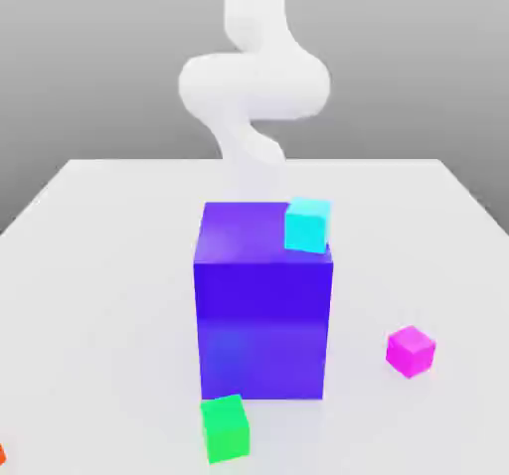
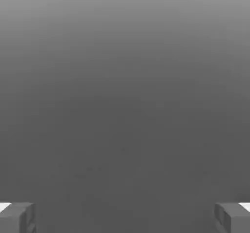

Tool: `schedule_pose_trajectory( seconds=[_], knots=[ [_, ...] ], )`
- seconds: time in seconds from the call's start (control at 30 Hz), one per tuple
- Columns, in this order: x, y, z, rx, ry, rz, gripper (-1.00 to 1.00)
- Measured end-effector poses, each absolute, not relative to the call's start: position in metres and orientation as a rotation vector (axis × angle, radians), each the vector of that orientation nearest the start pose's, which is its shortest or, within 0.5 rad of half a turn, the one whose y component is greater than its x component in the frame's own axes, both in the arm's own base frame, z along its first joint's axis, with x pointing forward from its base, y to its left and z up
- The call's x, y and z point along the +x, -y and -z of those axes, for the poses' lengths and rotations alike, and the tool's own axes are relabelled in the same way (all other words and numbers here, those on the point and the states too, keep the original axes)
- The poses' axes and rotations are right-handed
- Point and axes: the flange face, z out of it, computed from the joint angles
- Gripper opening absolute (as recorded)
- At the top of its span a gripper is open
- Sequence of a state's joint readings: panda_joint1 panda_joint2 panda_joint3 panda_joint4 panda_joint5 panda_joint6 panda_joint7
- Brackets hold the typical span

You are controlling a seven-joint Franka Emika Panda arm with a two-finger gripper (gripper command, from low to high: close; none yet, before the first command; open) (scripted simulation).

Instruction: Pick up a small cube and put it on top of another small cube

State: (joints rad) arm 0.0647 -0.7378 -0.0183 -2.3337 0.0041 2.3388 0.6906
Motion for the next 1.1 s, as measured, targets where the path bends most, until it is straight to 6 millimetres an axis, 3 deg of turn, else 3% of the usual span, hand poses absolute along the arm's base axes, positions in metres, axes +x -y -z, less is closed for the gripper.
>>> schedule_pose_trajectory(
  seconds=[0.23,0.37,0.5,0.7,0.9,1.03,1.1],
  knots=[
    [0.420,-0.071,-0.569,-2.811,-0.297,0.788,0.00],
    [0.430,-0.107,-0.506,-2.893,0.044,0.678,0.00],
    [0.428,-0.143,-0.442,-2.926,0.399,0.564,0.00],
    [0.404,-0.188,-0.349,-2.882,0.940,0.383,0.00],
    [0.359,-0.221,-0.264,-2.718,1.481,0.191,0.00],
    [0.321,-0.233,-0.212,-2.542,1.828,0.058,0.00],
    [0.313,-0.230,-0.191,-2.490,1.914,0.016,0.00]
  ],
)
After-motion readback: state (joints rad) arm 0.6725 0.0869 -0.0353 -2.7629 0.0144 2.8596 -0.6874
